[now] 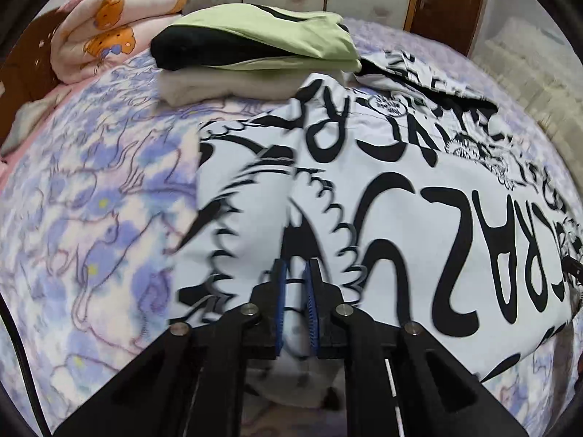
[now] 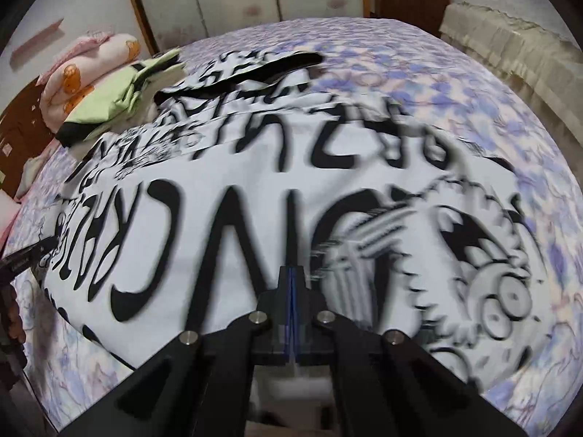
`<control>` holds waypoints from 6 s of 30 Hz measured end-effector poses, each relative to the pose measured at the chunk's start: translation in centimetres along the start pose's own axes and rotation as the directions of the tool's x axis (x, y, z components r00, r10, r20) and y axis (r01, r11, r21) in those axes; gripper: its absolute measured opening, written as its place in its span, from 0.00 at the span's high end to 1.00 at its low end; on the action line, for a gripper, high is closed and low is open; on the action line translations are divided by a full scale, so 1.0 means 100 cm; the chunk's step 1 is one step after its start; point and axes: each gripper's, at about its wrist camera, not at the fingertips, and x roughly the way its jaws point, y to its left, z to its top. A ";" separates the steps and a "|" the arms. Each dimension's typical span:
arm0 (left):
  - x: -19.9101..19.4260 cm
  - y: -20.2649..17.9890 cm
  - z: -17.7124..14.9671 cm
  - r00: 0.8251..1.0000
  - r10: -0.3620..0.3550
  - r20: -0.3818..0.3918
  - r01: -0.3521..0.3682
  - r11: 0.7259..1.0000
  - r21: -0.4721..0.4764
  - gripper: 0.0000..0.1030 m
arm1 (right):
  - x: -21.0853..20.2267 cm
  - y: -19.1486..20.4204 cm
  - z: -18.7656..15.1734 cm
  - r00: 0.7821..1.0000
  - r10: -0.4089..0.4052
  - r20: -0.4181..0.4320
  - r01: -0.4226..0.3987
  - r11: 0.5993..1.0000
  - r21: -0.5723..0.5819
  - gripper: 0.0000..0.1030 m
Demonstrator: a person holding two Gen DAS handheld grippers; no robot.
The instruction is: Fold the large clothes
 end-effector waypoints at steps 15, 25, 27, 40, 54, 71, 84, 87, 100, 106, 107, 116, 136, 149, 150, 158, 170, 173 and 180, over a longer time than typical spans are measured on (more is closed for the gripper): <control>-0.030 0.026 0.000 0.996 -0.074 -0.053 0.068 0.992 -0.109 0.59 | -0.057 -0.123 -0.021 0.997 -0.068 -0.023 0.072 0.951 0.301 0.88; -0.054 0.044 -0.027 0.990 -0.121 -0.068 0.107 0.978 -0.181 0.20 | -0.082 -0.134 -0.055 1.000 0.001 -0.015 0.006 0.899 0.438 0.45; -0.044 0.050 -0.037 0.985 -0.145 -0.099 0.119 0.966 -0.231 0.20 | -0.073 -0.140 -0.064 0.997 0.058 -0.043 -0.029 0.872 0.489 0.45; 0.003 0.074 -0.054 0.950 -0.313 0.014 0.277 0.816 -0.507 0.20 | -0.012 -0.146 -0.071 0.971 0.235 0.041 -0.199 0.704 0.682 0.41; -0.014 0.050 -0.024 0.991 -0.133 -0.014 0.118 0.919 -0.377 0.80 | -0.023 -0.125 -0.050 0.996 0.086 -0.010 -0.064 0.811 0.581 0.74; -0.103 0.055 -0.052 0.986 -0.116 -0.118 0.075 0.949 -0.308 0.81 | -0.112 -0.110 -0.085 0.992 0.057 -0.110 0.009 0.851 0.526 0.80; -0.107 0.052 -0.102 0.984 -0.057 -0.168 0.017 0.973 -0.231 0.64 | -0.105 -0.118 -0.132 0.961 0.106 -0.255 0.047 0.848 0.528 0.68; -0.110 0.056 -0.101 0.982 0.018 -0.186 -0.054 0.981 -0.189 0.47 | -0.110 -0.117 -0.132 0.957 0.099 -0.274 0.057 0.859 0.509 0.62; -0.137 0.063 -0.057 0.994 0.095 -0.050 -0.101 0.987 -0.123 0.43 | -0.177 -0.137 -0.117 0.981 -0.095 -0.168 0.168 0.850 0.500 0.60; -0.111 0.027 -0.014 0.999 0.051 -0.017 -0.051 0.999 0.004 0.59 | -0.167 -0.100 -0.067 0.992 -0.093 -0.080 0.114 0.940 0.320 0.60; -0.102 0.022 -0.008 0.998 0.052 -0.029 -0.051 0.999 0.015 0.59 | -0.158 -0.095 -0.058 0.994 -0.082 -0.076 0.101 0.951 0.293 0.60; -0.029 0.005 0.034 0.993 0.000 -0.115 0.001 1.000 0.009 0.59 | -0.049 -0.073 0.015 0.989 -0.093 -0.117 0.101 0.993 0.067 0.60; 0.025 -0.006 0.034 0.996 0.040 -0.077 -0.039 0.999 0.018 0.88 | 0.009 -0.078 0.007 0.982 -0.117 -0.147 0.120 0.993 0.016 0.86; 0.009 -0.020 0.142 0.986 -0.148 -0.082 0.147 0.989 -0.015 0.36 | -0.013 -0.058 0.123 0.991 0.108 -0.077 -0.100 0.991 0.094 0.61; 0.017 -0.026 0.152 0.982 -0.164 -0.095 0.164 0.986 -0.013 0.36 | -0.007 -0.054 0.135 0.989 0.122 -0.082 -0.114 0.989 0.098 0.61; 0.106 -0.070 0.208 0.953 -0.213 -0.214 0.217 0.976 -0.006 0.36 | 0.085 -0.032 0.206 0.952 0.194 -0.239 -0.166 0.977 0.130 0.61; 0.185 -0.075 0.208 0.922 -0.307 -0.237 0.326 0.945 0.042 0.35 | 0.176 -0.056 0.212 0.842 0.462 -0.279 -0.405 0.882 0.239 0.61; 0.192 -0.070 0.210 0.910 -0.350 -0.222 0.362 0.932 0.014 0.36 | 0.183 -0.055 0.207 0.832 0.485 -0.269 -0.432 0.871 0.234 0.61; 0.189 -0.081 0.208 0.933 -0.323 -0.158 0.340 0.936 0.092 0.89 | 0.165 -0.043 0.200 0.902 0.386 -0.196 -0.377 0.923 0.082 0.95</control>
